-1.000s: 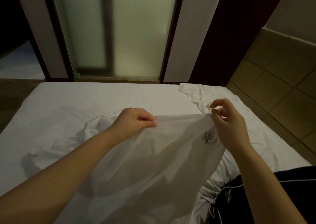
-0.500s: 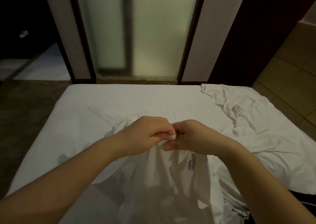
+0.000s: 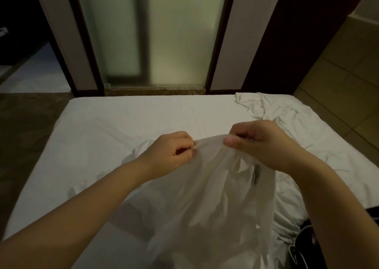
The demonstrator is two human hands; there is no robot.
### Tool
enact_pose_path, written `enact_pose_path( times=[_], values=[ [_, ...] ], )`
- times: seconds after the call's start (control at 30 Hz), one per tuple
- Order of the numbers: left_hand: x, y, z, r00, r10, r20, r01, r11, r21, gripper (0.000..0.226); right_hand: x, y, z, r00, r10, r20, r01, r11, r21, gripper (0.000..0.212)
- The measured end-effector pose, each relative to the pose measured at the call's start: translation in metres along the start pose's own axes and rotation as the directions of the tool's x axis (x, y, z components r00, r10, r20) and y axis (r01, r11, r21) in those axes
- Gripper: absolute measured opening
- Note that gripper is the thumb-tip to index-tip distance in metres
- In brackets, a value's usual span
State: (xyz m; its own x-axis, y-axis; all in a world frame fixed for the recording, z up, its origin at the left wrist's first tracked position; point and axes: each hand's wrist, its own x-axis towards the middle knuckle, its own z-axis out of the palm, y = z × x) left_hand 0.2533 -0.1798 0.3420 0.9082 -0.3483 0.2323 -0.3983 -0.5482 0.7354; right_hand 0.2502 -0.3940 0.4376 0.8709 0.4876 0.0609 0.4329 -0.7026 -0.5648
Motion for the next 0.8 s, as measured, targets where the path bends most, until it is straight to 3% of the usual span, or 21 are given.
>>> enact_pose_path(
  times=[0.13, 0.33, 0.47, 0.53, 0.63, 0.7, 0.8],
  values=[
    [0.021, -0.005, 0.019, 0.999, 0.038, -0.005, -0.038, 0.999, 0.027, 0.027, -0.02, 0.007, -0.019, 0.996, -0.005, -0.092, 0.001, 0.999, -0.05, 0.039],
    [0.049, -0.008, 0.035, 0.999, -0.004, -0.044, 0.004, 1.0, 0.012, 0.019, -0.046, 0.031, -0.049, 0.975, -0.019, -0.22, 0.004, 0.998, -0.068, 0.031],
    [0.06, -0.004, 0.048, 0.997, 0.011, -0.079, -0.008, 0.999, 0.038, 0.018, -0.061, 0.049, -0.064, 0.951, 0.005, -0.31, -0.007, 1.0, -0.003, 0.045],
    [0.063, 0.003, 0.049, 0.992, -0.028, -0.121, 0.027, 1.0, -0.003, 0.019, -0.067, 0.061, -0.072, 0.923, 0.065, -0.379, -0.076, 0.997, -0.015, 0.046],
    [0.064, 0.018, 0.043, 0.979, -0.041, -0.201, 0.031, 0.998, -0.05, 0.013, -0.065, 0.09, -0.081, 0.852, 0.214, -0.477, -0.291, 0.952, -0.093, 0.019],
    [0.06, 0.032, 0.035, 0.977, -0.05, -0.208, 0.042, 0.998, -0.039, 0.009, -0.056, 0.107, -0.083, 0.807, 0.296, -0.512, -0.415, 0.9, -0.135, 0.019],
    [0.048, 0.05, 0.022, 0.97, -0.059, -0.236, 0.053, 0.998, -0.033, 0.006, -0.039, 0.111, -0.078, 0.79, 0.31, -0.529, -0.448, 0.881, -0.152, 0.025]
  ],
)
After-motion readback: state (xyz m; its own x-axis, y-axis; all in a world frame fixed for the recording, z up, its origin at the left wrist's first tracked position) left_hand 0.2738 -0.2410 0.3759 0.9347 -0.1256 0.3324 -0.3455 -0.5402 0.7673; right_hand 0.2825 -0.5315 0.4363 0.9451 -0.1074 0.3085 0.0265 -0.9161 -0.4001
